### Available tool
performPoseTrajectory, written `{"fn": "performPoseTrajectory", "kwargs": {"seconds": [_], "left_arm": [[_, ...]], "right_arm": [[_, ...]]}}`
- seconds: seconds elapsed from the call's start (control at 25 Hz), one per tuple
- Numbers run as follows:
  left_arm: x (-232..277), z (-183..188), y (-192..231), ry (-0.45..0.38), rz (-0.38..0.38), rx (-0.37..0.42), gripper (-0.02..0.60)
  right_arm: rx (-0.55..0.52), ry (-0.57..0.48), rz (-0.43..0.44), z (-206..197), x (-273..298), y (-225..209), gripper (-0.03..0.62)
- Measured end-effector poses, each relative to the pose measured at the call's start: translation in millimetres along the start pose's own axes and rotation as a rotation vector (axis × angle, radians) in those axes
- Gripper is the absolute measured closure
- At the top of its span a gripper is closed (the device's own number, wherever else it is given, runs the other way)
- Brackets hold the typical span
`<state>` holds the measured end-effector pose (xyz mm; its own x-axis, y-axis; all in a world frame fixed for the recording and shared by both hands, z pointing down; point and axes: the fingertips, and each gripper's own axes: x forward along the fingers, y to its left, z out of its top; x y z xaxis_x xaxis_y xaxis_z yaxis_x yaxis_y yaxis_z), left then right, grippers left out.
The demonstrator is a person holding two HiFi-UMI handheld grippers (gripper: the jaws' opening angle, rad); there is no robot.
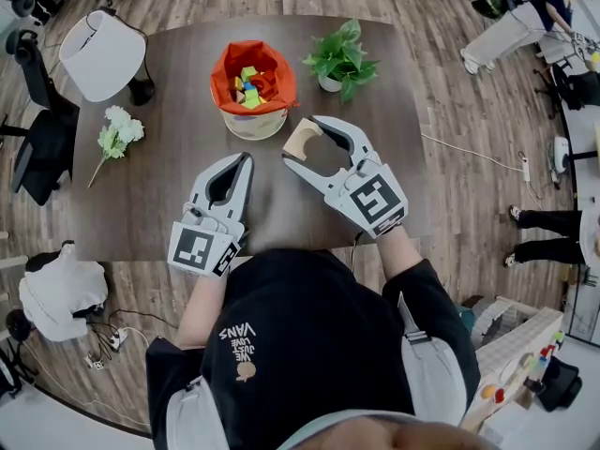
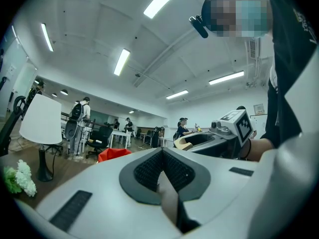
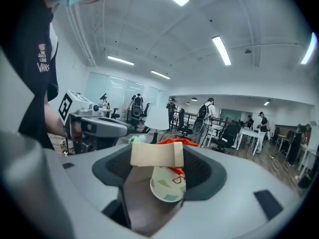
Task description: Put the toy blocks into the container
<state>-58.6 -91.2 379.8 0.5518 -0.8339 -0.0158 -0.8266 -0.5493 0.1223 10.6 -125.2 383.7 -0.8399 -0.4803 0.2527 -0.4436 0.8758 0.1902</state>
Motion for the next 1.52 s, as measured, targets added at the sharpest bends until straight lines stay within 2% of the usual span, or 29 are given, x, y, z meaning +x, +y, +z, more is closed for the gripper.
{"fn": "performPoseTrajectory", "kwargs": {"seconds": [0.48,0.72,1.16,1.52], "left_arm": [[-3,3,14,-0.007,0.046,0.004,0.571],[-5,1,19,0.001,0.067,0.005,0.571],[-25,-5,41,0.02,0.171,-0.009,0.571],[-26,-10,44,0.02,0.19,-0.026,0.571]], "right_arm": [[-0.017,-0.05,-0.002,28,20,-12,0.287],[-0.018,-0.093,-0.029,29,53,-34,0.287],[0.035,-0.023,-0.058,-6,123,-67,0.287],[0.025,0.105,-0.049,-43,154,-72,0.286]]}}
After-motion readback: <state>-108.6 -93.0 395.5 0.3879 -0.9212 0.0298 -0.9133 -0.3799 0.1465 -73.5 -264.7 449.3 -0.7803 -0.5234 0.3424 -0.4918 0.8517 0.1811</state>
